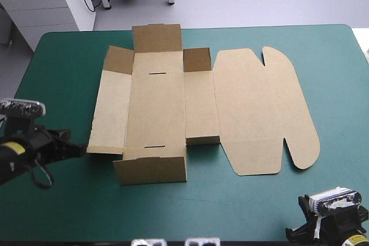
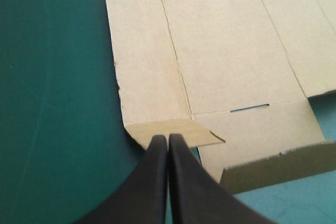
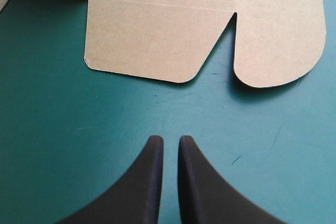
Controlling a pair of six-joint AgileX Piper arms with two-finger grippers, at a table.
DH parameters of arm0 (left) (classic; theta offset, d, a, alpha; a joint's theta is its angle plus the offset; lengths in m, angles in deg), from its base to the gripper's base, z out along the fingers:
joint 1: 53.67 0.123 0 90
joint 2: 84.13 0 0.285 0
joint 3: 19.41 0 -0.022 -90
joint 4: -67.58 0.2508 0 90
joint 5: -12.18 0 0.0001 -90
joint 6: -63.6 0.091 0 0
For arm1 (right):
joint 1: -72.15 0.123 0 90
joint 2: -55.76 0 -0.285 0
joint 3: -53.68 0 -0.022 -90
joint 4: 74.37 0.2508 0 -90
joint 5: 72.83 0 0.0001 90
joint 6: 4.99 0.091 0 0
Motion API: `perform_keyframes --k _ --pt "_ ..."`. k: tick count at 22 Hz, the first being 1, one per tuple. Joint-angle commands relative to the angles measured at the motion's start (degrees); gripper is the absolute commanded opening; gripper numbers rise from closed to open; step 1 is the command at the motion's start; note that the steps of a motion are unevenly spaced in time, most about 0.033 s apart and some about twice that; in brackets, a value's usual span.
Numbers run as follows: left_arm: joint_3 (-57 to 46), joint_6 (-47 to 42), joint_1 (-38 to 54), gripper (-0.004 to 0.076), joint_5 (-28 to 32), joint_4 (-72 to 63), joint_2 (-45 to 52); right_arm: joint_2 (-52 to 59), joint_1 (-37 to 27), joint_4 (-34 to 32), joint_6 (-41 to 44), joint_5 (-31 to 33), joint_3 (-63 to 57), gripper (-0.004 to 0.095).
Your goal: Fold the box
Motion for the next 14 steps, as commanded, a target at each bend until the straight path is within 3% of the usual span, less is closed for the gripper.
perform_keyframes --k 1,7,10,14 --pt "6.07 -0.71 0.09 -0.0008 3.86 -1.60 -8.86 -0.85 0.18 1.15 -0.71 -3.38 1.21 0.0089" --pt "12.56 -1.45 0.37 -0.0008 7.01 -1.60 -24.57 -0.85 0.18 1.15 -0.71 -3.38 1.21 0.0089" --pt "17.22 -1.01 6.03 -0.0008 6.61 -6.64 -33.90 -0.85 0.18 1.15 -0.71 -3.38 1.21 0.0088" --pt "19.47 9.76 16.91 -0.0008 1.83 -22.81 -42.02 -0.85 0.18 1.15 -0.71 -3.38 1.21 0.0089"
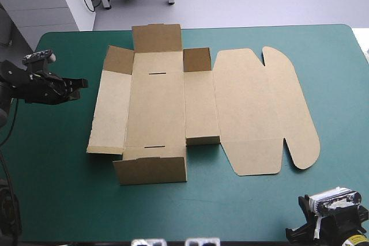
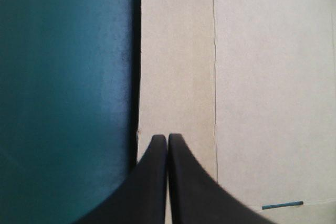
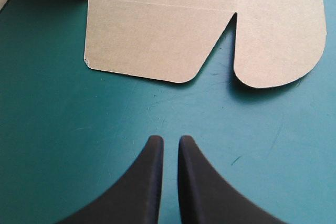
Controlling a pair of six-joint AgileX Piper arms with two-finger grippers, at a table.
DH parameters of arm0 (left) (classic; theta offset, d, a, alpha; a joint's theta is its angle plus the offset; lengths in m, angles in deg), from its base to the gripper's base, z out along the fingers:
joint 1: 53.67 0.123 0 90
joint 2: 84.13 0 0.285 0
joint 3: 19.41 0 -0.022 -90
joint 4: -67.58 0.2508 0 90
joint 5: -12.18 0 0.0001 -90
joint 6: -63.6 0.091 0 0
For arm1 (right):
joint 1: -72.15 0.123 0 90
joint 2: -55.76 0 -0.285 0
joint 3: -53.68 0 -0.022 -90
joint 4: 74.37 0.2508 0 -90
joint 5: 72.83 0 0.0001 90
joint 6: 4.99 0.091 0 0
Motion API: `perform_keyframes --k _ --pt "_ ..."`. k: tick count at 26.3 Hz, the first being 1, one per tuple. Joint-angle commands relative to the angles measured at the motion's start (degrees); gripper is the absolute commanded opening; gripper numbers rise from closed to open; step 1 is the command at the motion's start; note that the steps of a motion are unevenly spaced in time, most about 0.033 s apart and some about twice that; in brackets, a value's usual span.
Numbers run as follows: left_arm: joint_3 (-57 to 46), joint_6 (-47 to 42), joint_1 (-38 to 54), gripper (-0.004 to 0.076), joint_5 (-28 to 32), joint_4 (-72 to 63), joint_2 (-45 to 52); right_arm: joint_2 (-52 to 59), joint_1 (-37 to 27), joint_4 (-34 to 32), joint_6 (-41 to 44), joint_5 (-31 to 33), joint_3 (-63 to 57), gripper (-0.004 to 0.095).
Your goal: Fold the box
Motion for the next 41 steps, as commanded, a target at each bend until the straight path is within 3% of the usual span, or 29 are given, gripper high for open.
perform_keyframes --k 1,5,12,19,21,28,33,41 --pt "2.36 9.11 8.31 -0.0008 -5.51 -16.19 -3.92 -0.85 0.18 1.15 -0.51 -3.38 1.21 0.0089" --pt "2.36 17.18 13.80 -0.0008 -14.40 -23.43 -9.85 -0.85 0.18 1.15 -0.51 -3.38 1.21 0.0089" --pt "2.36 18.19 13.72 0.0020 -14.40 -19.03 -13.53 -0.85 0.18 0.94 -0.43 -3.38 1.21 0.0089" --pt "0.54 17.65 13.72 0.0363 -14.40 -17.87 -13.53 -0.85 0.18 0.94 -0.39 -3.38 1.21 0.0089" --pt "-1.43 18.26 13.72 0.0411 -14.40 -19.02 -13.63 -0.85 0.18 0.94 -0.39 -3.38 1.21 0.0089" --pt "-7.91 25.73 13.72 0.0412 -13.61 -23.42 -14.57 -0.85 0.18 0.94 -0.39 -3.38 1.21 0.0088" --pt "-8.24 25.60 12.88 0.0410 -10.91 -24.23 -14.93 -0.85 0.18 0.83 -0.39 -3.38 1.21 0.0089" --pt "-8.24 25.75 10.59 0.0410 -11.89 -28.20 -19.60 -0.85 0.18 0.83 -0.39 -3.38 1.21 0.0088"
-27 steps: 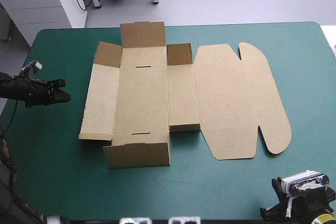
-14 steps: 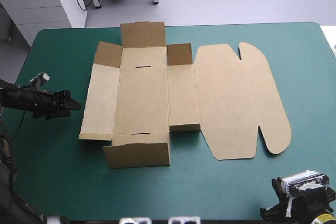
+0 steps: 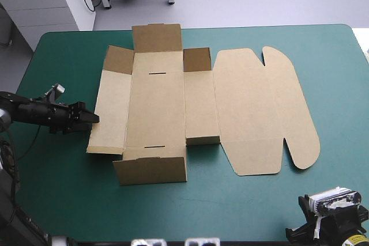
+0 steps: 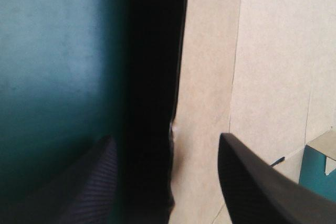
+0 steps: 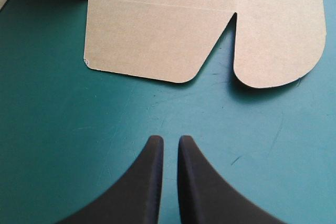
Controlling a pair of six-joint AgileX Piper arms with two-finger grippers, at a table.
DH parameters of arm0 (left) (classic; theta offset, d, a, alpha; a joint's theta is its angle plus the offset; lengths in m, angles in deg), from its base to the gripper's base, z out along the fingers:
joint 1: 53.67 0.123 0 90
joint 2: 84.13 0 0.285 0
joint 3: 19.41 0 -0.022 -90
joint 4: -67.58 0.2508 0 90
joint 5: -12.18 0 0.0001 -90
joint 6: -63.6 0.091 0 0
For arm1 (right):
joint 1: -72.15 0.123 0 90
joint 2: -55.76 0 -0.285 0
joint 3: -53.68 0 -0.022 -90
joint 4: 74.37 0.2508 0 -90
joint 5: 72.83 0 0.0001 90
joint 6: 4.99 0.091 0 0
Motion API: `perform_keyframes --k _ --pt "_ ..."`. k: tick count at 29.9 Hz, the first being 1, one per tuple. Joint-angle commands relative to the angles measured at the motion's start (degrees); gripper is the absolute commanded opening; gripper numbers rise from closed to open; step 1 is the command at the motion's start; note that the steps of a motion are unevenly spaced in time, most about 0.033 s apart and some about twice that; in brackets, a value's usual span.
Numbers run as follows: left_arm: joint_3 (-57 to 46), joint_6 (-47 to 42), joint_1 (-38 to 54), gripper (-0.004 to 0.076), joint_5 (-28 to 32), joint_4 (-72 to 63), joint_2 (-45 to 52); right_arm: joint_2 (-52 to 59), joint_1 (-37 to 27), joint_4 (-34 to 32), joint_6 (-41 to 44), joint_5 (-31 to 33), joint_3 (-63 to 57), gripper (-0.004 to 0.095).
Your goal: Fold the box
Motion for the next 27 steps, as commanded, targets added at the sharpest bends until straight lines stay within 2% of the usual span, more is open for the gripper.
perform_keyframes --k 1,13,16,18,20,25,27 --pt "0.87 0.35 -1.71 0.0410 -3.29 -5.81 0.53 -0.85 0.18 0.84 -0.36 -3.38 1.21 0.0089" --pt "0.87 1.17 -9.67 0.0409 -0.45 -10.17 -2.40 -0.85 0.18 0.84 -0.36 -3.38 1.21 0.0089" --pt "0.87 1.32 -10.75 0.0381 -0.20 -9.68 -2.81 -0.85 0.18 0.84 -0.36 -3.38 1.21 0.0089" --pt "0.87 1.66 -10.73 0.0342 0.04 -9.80 -2.81 -0.85 0.18 0.84 -0.36 -3.38 1.21 0.0089" --pt "1.08 1.81 -10.73 0.0270 0.29 -9.58 -2.81 -0.85 0.18 0.84 -0.36 -3.38 1.21 0.0088" --pt "1.73 3.83 -10.73 0.0005 0.54 -9.52 -2.81 -0.85 0.18 0.84 -0.36 -3.38 1.21 0.0088" --pt "2.76 5.10 -10.73 -0.0008 0.13 -9.53 -2.81 -0.85 0.18 0.84 -0.36 -3.38 1.21 0.0089"
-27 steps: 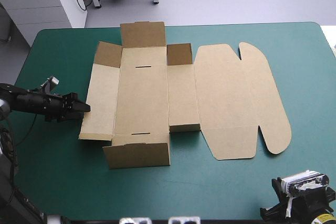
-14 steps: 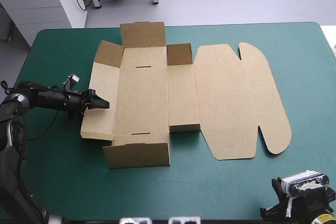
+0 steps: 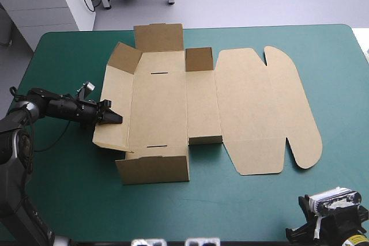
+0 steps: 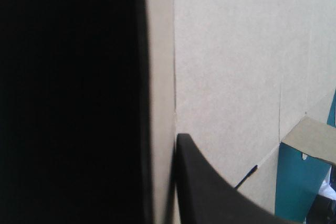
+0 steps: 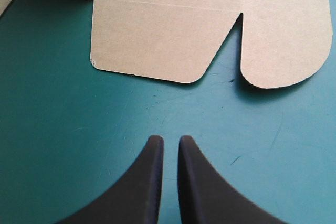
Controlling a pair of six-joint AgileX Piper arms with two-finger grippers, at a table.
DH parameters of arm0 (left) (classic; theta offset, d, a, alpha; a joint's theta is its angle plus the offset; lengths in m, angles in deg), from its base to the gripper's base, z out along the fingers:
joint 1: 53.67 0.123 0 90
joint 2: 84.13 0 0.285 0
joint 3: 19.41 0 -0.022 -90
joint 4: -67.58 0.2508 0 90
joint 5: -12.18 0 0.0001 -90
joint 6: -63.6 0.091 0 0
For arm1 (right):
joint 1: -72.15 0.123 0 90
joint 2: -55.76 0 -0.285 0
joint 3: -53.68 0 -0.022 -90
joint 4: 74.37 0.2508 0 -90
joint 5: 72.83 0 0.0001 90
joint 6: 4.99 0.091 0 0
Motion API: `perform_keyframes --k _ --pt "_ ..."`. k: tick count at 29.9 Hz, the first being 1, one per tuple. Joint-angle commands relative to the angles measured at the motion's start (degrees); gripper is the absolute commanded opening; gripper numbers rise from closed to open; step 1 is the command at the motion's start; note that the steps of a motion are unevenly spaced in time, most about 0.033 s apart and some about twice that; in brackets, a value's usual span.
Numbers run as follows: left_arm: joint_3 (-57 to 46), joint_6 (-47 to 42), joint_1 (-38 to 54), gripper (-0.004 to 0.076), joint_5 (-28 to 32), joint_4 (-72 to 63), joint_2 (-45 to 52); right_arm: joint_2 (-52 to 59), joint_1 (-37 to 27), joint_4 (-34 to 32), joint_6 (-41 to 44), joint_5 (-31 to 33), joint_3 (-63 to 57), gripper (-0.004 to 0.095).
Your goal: Fold the box
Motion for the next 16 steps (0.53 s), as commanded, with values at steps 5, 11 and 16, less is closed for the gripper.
perform_keyframes --k 5,11,16 --pt "7.37 4.63 -2.81 -0.0008 -4.20 5.24 3.95 -0.85 0.18 0.84 -0.36 -3.38 1.21 0.0089" --pt "14.33 5.06 -11.13 -0.0008 0.50 21.58 10.55 -0.85 0.18 0.84 -0.36 -3.38 1.21 0.0089" --pt "19.16 8.05 -17.70 -0.0008 5.72 27.85 14.95 -0.85 0.18 0.84 -0.36 -3.38 1.21 0.0089"
